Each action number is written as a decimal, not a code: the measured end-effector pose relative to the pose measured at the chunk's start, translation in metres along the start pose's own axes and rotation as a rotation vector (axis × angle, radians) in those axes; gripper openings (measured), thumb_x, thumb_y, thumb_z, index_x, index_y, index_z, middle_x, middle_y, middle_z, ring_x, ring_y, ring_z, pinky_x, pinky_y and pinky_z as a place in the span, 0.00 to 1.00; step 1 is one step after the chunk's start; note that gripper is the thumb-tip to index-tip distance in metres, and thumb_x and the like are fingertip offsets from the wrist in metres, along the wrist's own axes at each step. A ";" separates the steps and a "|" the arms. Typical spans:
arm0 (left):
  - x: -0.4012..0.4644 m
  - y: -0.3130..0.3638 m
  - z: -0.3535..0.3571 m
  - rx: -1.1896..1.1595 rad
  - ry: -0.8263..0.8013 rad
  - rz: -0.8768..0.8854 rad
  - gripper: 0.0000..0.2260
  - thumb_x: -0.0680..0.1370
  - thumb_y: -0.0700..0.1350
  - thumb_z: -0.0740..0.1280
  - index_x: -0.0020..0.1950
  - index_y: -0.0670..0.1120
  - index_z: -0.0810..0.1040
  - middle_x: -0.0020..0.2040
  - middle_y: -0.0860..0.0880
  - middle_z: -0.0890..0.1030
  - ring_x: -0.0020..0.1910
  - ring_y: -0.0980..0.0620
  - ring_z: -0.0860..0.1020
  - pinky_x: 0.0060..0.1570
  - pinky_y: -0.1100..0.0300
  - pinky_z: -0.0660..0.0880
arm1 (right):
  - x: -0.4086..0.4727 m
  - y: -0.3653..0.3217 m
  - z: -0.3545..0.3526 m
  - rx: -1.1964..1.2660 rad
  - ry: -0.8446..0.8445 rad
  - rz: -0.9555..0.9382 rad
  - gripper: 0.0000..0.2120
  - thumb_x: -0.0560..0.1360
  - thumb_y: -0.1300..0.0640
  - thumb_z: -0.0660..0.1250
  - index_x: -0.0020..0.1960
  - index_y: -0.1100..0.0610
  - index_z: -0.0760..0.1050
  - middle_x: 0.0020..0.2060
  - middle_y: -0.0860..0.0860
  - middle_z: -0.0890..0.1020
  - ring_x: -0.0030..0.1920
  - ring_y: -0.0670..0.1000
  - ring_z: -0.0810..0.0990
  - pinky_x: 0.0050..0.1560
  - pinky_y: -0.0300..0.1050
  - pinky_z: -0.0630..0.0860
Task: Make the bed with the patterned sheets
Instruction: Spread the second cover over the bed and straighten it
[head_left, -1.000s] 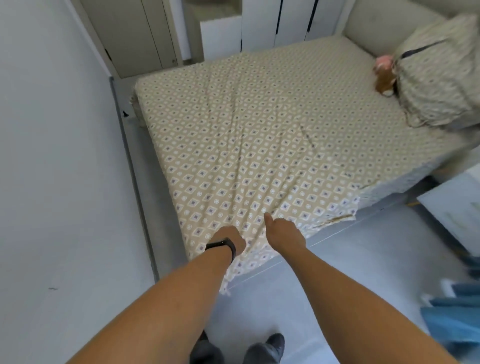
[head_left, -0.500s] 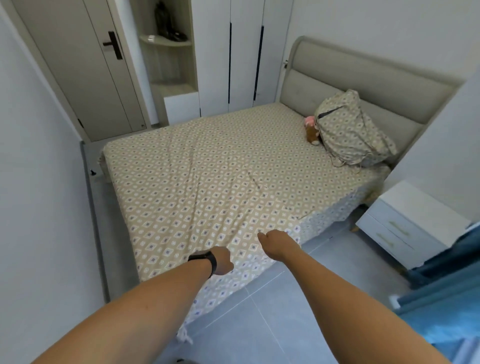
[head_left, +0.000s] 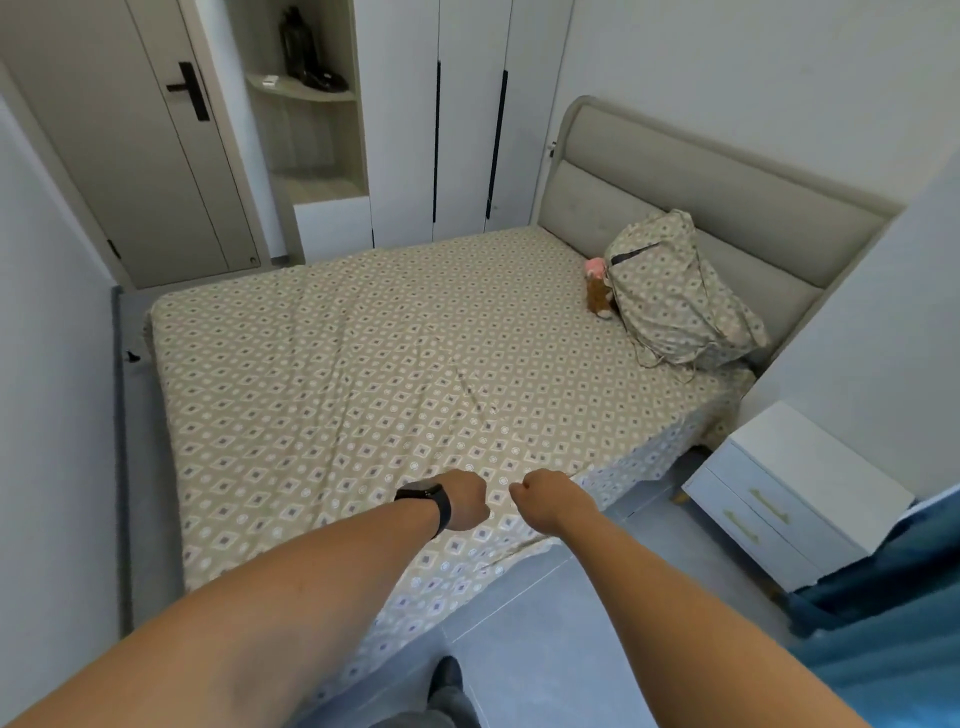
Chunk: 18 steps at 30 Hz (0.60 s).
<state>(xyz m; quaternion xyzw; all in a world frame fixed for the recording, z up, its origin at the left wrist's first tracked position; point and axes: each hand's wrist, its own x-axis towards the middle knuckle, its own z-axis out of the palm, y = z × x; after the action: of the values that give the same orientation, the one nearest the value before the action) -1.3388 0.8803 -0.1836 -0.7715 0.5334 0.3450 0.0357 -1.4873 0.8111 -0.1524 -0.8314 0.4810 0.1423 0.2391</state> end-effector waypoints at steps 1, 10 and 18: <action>0.015 -0.001 -0.002 -0.012 -0.010 -0.010 0.13 0.82 0.50 0.59 0.53 0.42 0.78 0.50 0.44 0.81 0.41 0.46 0.75 0.43 0.53 0.72 | 0.015 0.002 -0.005 -0.012 -0.023 -0.006 0.17 0.83 0.47 0.54 0.43 0.56 0.71 0.47 0.54 0.79 0.46 0.55 0.77 0.47 0.49 0.74; 0.125 0.001 -0.041 -0.171 0.030 -0.156 0.15 0.81 0.46 0.59 0.35 0.47 0.62 0.31 0.48 0.63 0.30 0.48 0.60 0.34 0.55 0.60 | 0.149 0.028 -0.060 -0.108 -0.147 -0.100 0.15 0.83 0.49 0.56 0.48 0.58 0.74 0.46 0.54 0.78 0.46 0.55 0.78 0.49 0.48 0.74; 0.203 0.000 -0.044 -0.572 0.128 -0.400 0.14 0.82 0.44 0.60 0.37 0.47 0.62 0.32 0.48 0.62 0.30 0.50 0.59 0.34 0.56 0.58 | 0.263 0.067 -0.080 -0.219 -0.344 -0.227 0.15 0.83 0.51 0.57 0.54 0.61 0.77 0.48 0.56 0.81 0.45 0.54 0.76 0.45 0.46 0.71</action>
<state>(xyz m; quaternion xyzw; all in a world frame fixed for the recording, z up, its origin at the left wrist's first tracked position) -1.2781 0.6991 -0.2657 -0.8595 0.2549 0.4175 -0.1483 -1.4138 0.5474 -0.2250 -0.8647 0.3181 0.3054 0.2404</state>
